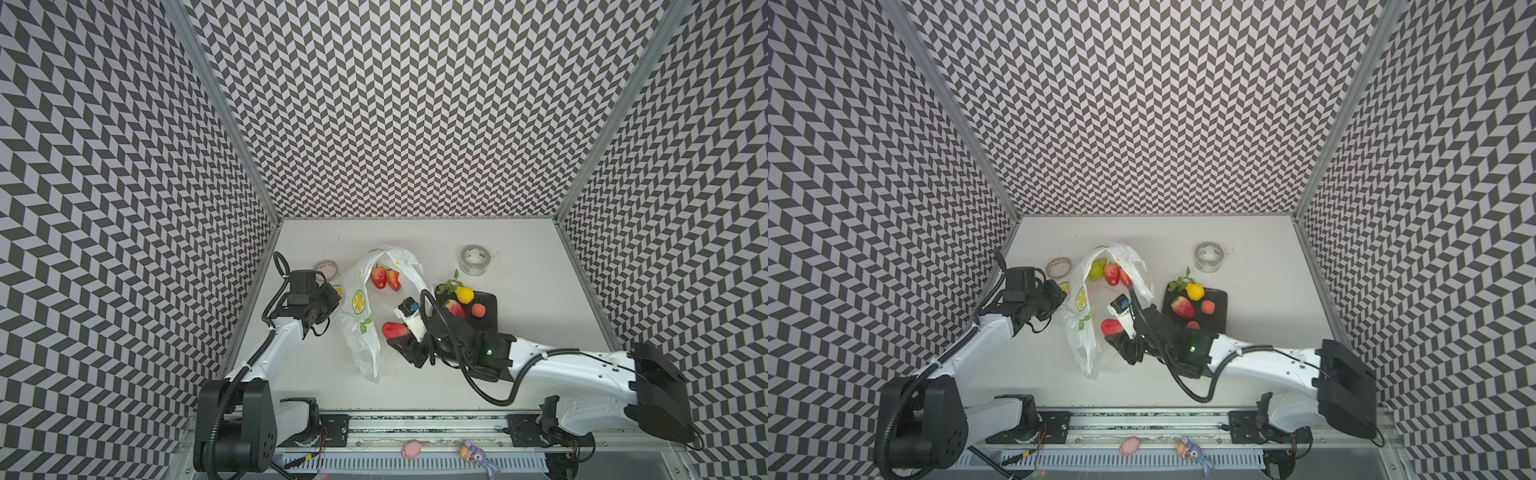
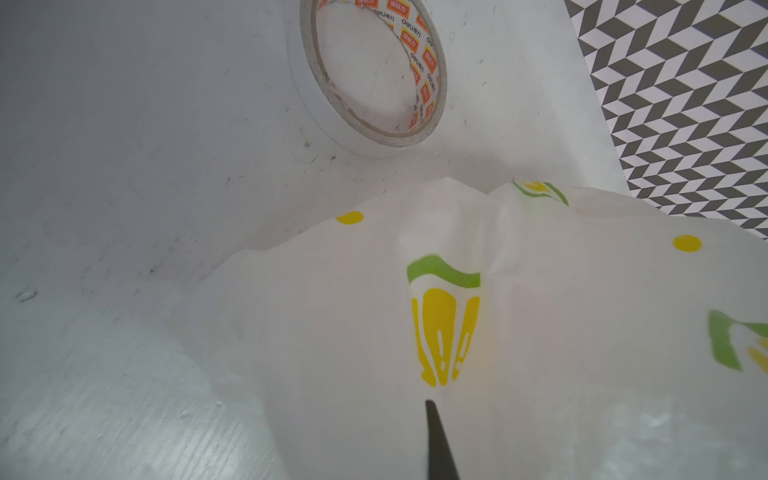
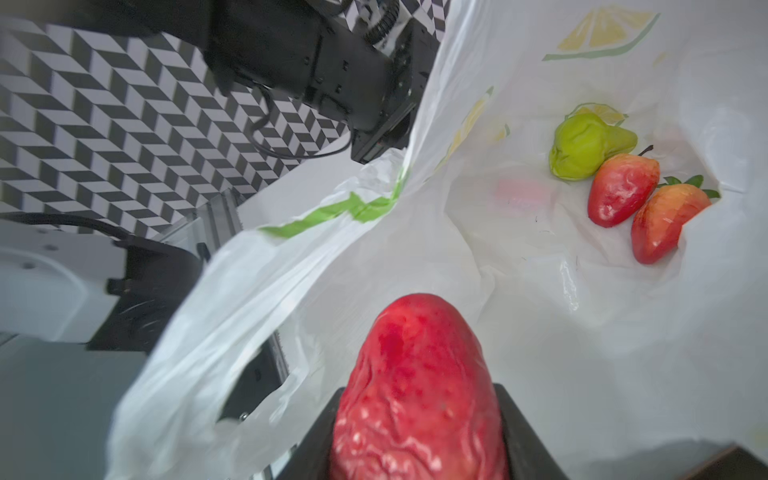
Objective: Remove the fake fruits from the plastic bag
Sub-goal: 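Lift the red strawberry out of the bag and carry it to the dark pad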
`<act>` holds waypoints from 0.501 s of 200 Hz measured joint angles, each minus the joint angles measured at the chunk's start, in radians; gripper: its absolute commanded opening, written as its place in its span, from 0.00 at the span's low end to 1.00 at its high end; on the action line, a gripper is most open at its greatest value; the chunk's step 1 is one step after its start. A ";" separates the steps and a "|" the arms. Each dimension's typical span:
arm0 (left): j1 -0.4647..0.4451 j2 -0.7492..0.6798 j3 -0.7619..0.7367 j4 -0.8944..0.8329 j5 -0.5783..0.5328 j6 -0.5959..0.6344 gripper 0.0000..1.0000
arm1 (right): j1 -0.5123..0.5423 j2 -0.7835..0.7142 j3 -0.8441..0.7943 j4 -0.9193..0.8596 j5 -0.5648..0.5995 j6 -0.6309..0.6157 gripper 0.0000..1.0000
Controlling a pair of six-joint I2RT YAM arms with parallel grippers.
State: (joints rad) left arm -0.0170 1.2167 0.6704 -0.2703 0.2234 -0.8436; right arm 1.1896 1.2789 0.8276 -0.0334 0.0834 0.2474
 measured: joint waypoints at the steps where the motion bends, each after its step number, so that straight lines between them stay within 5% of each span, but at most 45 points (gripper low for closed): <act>1: 0.000 0.000 0.000 0.000 0.000 -0.001 0.00 | 0.002 -0.008 -0.005 -0.002 0.002 0.002 0.43; 59: 0.000 0.000 0.000 0.010 0.002 -0.014 0.00 | 0.015 -0.287 -0.106 -0.247 0.186 0.238 0.42; 100: 0.000 0.000 0.000 0.018 0.002 -0.022 0.00 | -0.113 -0.343 -0.123 -0.465 0.250 0.425 0.42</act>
State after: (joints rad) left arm -0.0170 1.2171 0.6704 -0.2527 0.2256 -0.8654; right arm 1.0771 0.9360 0.7044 -0.4988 0.3332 0.6720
